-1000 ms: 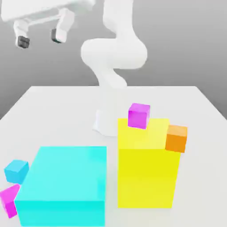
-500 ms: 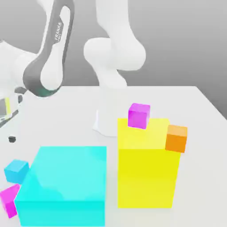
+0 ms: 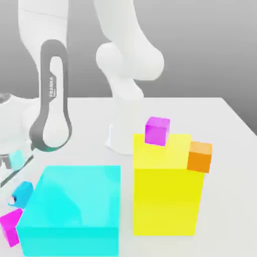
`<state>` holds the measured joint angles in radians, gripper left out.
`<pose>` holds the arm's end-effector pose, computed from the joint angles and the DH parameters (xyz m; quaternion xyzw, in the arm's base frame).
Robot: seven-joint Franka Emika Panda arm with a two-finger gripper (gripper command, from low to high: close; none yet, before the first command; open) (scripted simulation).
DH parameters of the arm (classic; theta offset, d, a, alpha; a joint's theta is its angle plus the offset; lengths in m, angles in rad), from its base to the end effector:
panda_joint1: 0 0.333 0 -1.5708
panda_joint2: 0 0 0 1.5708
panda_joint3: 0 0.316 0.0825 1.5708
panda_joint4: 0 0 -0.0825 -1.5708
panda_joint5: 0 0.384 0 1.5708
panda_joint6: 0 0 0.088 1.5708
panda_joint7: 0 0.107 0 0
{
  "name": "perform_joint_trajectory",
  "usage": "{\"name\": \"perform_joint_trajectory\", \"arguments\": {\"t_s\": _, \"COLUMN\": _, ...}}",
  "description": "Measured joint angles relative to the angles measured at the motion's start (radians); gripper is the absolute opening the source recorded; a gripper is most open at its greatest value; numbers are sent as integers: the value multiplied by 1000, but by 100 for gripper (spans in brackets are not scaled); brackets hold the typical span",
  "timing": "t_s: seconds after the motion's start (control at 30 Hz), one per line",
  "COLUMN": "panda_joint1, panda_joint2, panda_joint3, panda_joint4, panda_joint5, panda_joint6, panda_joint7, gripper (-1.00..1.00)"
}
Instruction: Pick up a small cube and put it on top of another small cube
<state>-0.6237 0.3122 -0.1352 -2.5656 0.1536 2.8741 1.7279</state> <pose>0.3122 -0.3144 0.1534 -0.2538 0.9673 -0.0011 0.0001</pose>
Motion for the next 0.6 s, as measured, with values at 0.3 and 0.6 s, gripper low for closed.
{"name": "perform_joint_trajectory", "arguments": {"t_s": 0.3, "panda_joint1": 79, "panda_joint2": -135, "panda_joint3": 47, "panda_joint4": 143, "panda_joint5": -119, "panda_joint6": -274, "panda_joint7": -150, "gripper": -100}}
{"name": "perform_joint_trajectory", "arguments": {"t_s": 0.6, "panda_joint1": 94, "panda_joint2": 7, "panda_joint3": 91, "panda_joint4": 213, "panda_joint5": -122, "panda_joint6": -202, "panda_joint7": -240, "gripper": 100}}
